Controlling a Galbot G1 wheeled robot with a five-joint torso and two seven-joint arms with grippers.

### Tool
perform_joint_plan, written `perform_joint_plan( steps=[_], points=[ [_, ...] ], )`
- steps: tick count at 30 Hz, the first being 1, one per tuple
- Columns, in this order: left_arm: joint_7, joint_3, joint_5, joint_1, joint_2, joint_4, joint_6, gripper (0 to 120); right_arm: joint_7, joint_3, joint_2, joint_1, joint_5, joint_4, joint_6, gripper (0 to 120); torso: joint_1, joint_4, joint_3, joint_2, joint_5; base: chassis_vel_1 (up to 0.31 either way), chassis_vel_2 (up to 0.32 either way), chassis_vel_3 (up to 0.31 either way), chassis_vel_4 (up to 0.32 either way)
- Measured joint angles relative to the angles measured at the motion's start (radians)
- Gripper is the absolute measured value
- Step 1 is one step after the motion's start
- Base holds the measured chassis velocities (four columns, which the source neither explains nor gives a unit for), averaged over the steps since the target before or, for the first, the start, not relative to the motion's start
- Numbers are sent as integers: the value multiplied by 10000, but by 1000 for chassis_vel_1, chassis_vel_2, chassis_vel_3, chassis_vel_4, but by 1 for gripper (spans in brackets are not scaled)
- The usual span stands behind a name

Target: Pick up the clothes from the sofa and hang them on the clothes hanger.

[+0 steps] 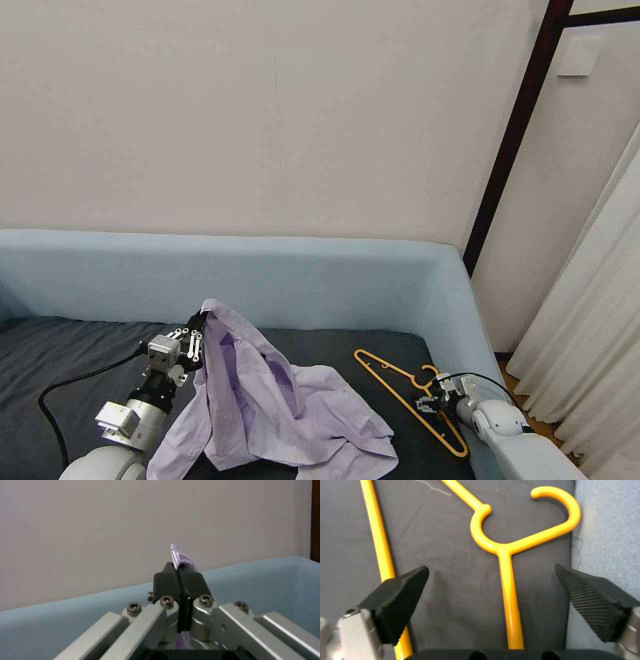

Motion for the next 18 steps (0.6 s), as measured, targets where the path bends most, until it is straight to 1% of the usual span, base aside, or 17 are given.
perform_joint_plan(
  steps=[1, 6, 7, 8, 9, 11, 12, 13, 15, 17, 18],
  points=[
    [0, 0, 0, 0, 0, 0, 0, 0, 0, 0, 0, 0, 0, 0, 0, 96, 0, 0, 0, 0, 0, 0, 0, 0, 0],
    [-6, 81, -11, -56, -16, 49, 0, 0, -1, 142, 19, -15, 108, -232, -33, 75, 0, -1, 0, 0, -3, 0, 0, 0, 0],
    [-6, 81, -11, -56, -16, 49, 0, 0, -1, 142, 19, -15, 108, -232, -33, 75, 0, -1, 0, 0, -3, 0, 0, 0, 0],
    [-6, 91, -11, -59, -17, 55, -1, 0, -19, 169, 22, -33, 117, -268, -54, 70, 0, -1, -1, 0, -4, 0, 0, 0, 0],
    [-6, 97, -10, -60, -17, 58, 0, 0, -28, 184, 24, -49, 120, -285, -63, 69, 0, -2, -1, 0, -3, 0, 0, 0, 0],
    [-6, 103, -6, -71, -8, 65, 0, 0, -51, 225, 41, -107, 94, -313, -87, 57, 0, -2, -1, 0, -2, 0, 0, 0, 0],
    [-6, 103, -6, -71, -8, 65, 0, 0, -51, 225, 41, -107, 94, -313, -87, 57, 0, -2, -1, 0, -2, 0, 0, 0, 0],
    [-7, 103, -6, -73, -3, 66, 0, 0, -54, 233, 44, -127, 67, -307, -100, 54, 0, -2, -1, 0, -3, 0, 0, 0, 0],
    [-7, 102, -5, -72, 14, 66, 0, 0, -57, 238, 46, -200, 15, -234, -132, 45, 0, -1, -1, 0, -3, 0, 0, 0, 0],
    [-7, 101, -6, -70, 20, 66, 0, 0, -56, 242, 46, -229, 12, -188, -140, 43, 0, -2, -1, 0, -3, 0, 0, 0, 0],
    [-8, 99, -6, -70, 29, 66, -3, 0, -52, 248, 41, -271, 11, -121, -156, 37, 0, -2, -1, 0, -3, 0, 0, 0, 0]
  ],
)
